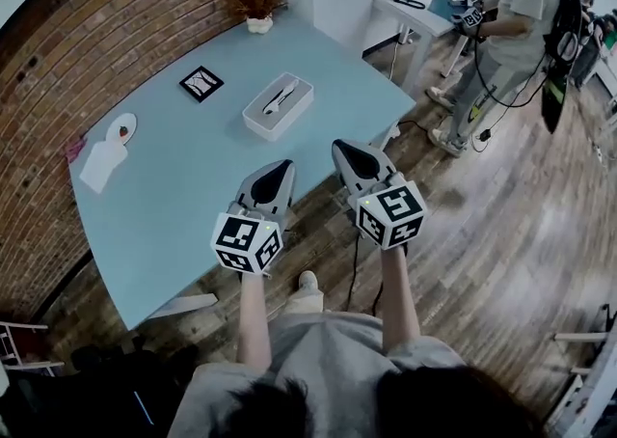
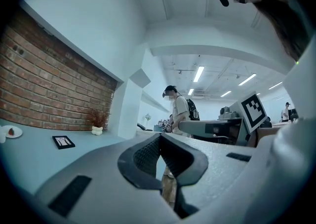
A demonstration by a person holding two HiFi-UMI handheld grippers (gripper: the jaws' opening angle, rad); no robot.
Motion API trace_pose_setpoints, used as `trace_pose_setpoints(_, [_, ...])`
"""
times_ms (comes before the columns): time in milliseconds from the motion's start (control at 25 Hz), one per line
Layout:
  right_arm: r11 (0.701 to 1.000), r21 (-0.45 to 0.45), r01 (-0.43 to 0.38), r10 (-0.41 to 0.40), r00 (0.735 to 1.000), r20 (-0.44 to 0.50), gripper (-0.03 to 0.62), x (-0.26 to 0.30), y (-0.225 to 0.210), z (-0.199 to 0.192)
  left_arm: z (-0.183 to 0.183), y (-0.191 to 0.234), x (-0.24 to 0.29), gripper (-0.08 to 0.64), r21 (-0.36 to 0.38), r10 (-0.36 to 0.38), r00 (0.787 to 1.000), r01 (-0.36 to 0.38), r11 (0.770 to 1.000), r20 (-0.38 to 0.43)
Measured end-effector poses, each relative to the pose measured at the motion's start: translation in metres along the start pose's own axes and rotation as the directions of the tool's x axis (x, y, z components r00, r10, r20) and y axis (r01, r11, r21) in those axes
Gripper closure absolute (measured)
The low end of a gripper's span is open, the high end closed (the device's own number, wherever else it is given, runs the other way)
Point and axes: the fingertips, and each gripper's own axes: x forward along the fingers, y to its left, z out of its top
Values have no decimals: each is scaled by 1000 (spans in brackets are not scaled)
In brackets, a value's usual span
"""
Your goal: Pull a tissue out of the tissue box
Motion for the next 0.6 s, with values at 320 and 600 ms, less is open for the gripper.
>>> trace_pose_setpoints(320, [1000, -5, 12, -12, 1000, -21, 594, 47, -14, -8, 0, 44, 26, 557, 4, 1, 1000, -1, 1000, -11])
trace_pose_setpoints(600, [1000, -23, 7, -8, 1000, -29, 594, 77, -22, -6, 1, 75, 34, 557, 3, 24, 1000, -24, 1000, -16])
